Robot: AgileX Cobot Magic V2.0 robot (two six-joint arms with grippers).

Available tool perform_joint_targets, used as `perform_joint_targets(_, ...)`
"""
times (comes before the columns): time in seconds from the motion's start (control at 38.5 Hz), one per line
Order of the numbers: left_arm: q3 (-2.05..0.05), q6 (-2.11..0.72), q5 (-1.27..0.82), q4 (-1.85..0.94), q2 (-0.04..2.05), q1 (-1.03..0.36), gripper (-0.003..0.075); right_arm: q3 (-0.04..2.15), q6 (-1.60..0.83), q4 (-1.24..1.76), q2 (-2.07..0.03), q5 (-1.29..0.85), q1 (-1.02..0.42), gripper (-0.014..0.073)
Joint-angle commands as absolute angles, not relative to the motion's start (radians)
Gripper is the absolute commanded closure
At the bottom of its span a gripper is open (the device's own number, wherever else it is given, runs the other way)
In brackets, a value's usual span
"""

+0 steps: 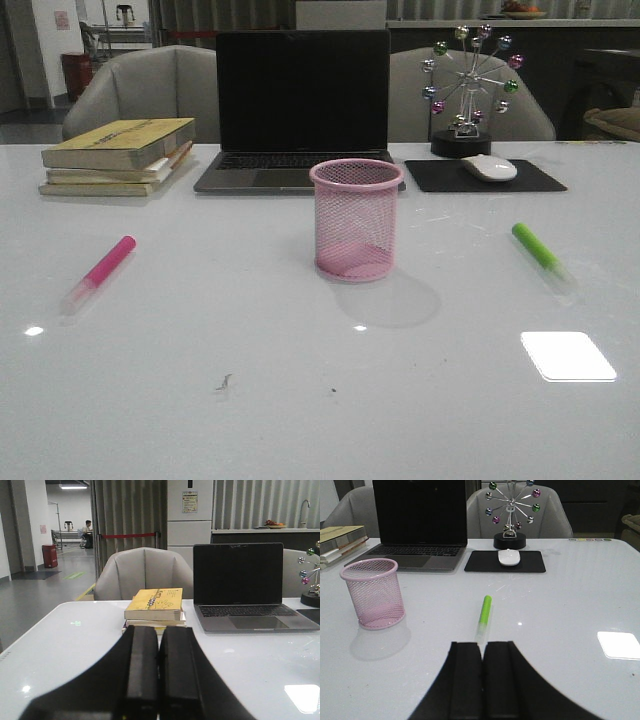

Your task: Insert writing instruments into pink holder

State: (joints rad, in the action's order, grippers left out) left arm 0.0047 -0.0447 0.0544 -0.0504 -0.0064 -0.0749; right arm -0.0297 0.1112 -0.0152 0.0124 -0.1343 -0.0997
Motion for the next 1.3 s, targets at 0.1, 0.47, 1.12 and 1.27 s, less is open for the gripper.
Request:
perform_joint_targets(0.1,0.007,-0.043,0.146,-0.059,-0.026,-0.073,0.0621,-0.031,0.103,-0.023,0.024,-0.045,-0.093,0.0545)
perform_joint_targets(0.47,0.007,-0.043,0.146,-0.059,-0.026,-0.073,0.0621,-0.031,0.103,-0.023,0.024,-0.045,-0.093,0.0545)
perform_joint_targets(1.12,0.007,-0.043,0.159,-0.059,-0.026,-0.073,0.0621,-0.031,0.103,-0.024,0.024,-0.030,-0.093,0.0545)
perform_joint_targets(1.27,0.007,-0.041,0.224,-0.059,-0.026,-0.073,0.0621,-0.031,0.103,-0.023,0.024,-0.031,-0.093,0.0545)
